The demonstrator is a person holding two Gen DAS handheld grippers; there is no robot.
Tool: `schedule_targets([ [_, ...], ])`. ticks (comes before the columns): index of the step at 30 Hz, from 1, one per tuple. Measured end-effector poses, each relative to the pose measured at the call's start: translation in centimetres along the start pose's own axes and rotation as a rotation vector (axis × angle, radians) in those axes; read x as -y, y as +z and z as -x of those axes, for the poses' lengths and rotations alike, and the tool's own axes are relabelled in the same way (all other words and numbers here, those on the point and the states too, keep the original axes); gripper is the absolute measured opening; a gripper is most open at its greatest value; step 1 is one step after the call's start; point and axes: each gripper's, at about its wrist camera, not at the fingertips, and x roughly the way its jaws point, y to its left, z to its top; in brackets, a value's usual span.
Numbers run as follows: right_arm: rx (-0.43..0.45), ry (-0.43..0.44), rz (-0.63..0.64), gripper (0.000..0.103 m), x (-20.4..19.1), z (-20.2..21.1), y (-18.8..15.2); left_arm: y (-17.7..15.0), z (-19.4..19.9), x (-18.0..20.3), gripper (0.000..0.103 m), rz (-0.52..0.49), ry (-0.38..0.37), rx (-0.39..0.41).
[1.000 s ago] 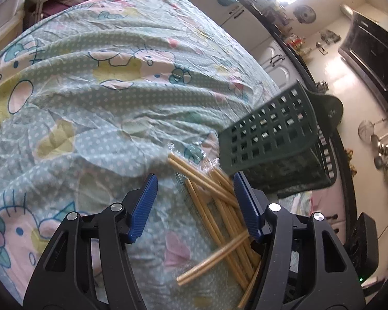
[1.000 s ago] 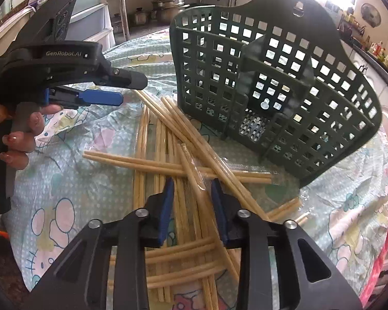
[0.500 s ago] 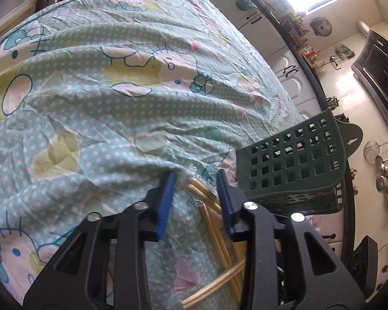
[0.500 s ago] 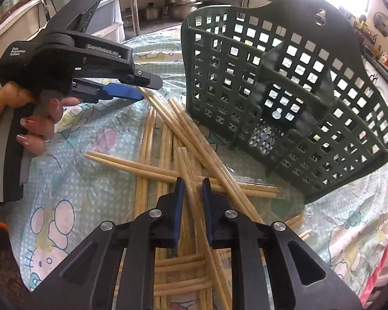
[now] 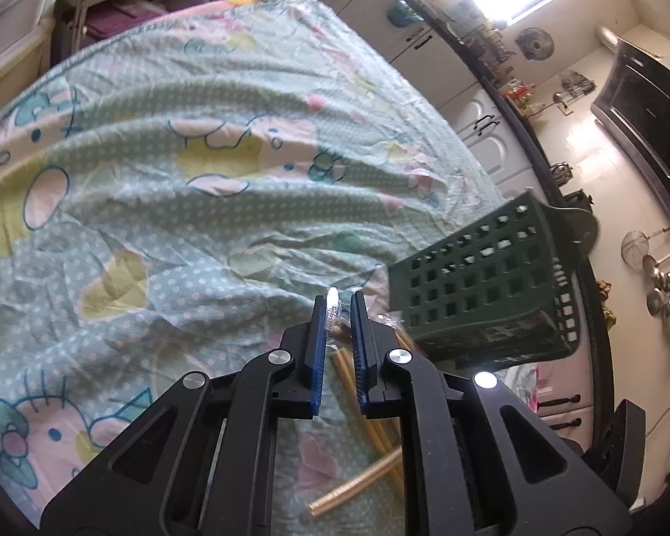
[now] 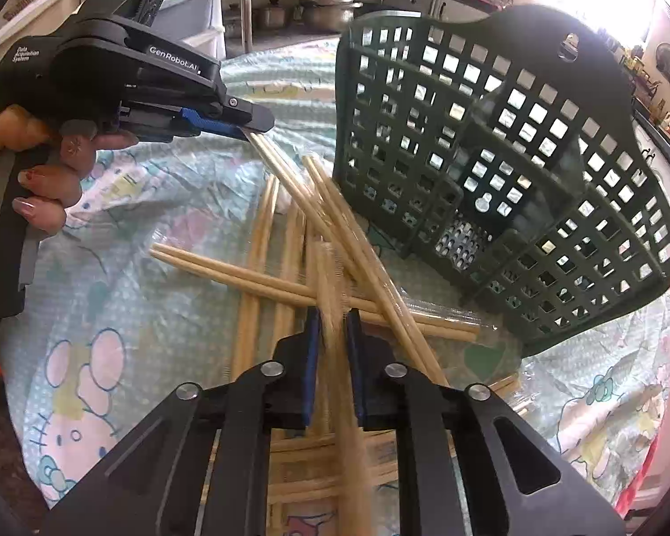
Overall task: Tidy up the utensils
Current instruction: 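Close the right tool on one chopstick and lift it upright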
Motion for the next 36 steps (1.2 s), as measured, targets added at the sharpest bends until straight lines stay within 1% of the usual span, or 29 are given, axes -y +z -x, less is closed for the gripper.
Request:
schedule_targets([
  [1,0.009,0.004,-0.004,0.010,-0.2,0.6,-0.5,0.0,0.4,0.3,0.006,-0.012,-0.003,0.007],
  [8,0.104,0.022,-0.061,0.010,0.3,4.0,-1.0,-0.4,3.9,2.8,0.005,-0.102,-0.046,0.066],
  [11,0.169,0.037,-0.100,0.010,0.9,6.1,-1.7,-0.7,5.6,4.3,0.004,-0.146,-0.079,0.091],
  [15,0.244,0.051,-0.145,0.010,1.6,8.7,-1.8,-1.2,7.1,6.3,0.004,-0.205,-0.111,0.101],
  [21,0.371,0.042,-0.177,0.010,2.6,12.8,-1.6,-2.0,8.6,9.2,0.003,-0.279,-0.158,0.099],
  [25,0.448,0.024,-0.196,0.010,3.3,15.1,-1.2,-2.2,9.4,10.6,0.003,-0.317,-0.175,0.114],
  [36,0.641,-0.051,-0.317,0.010,6.6,18.8,-0.1,-1.5,11.4,14.4,0.003,-0.378,-0.239,0.134],
])
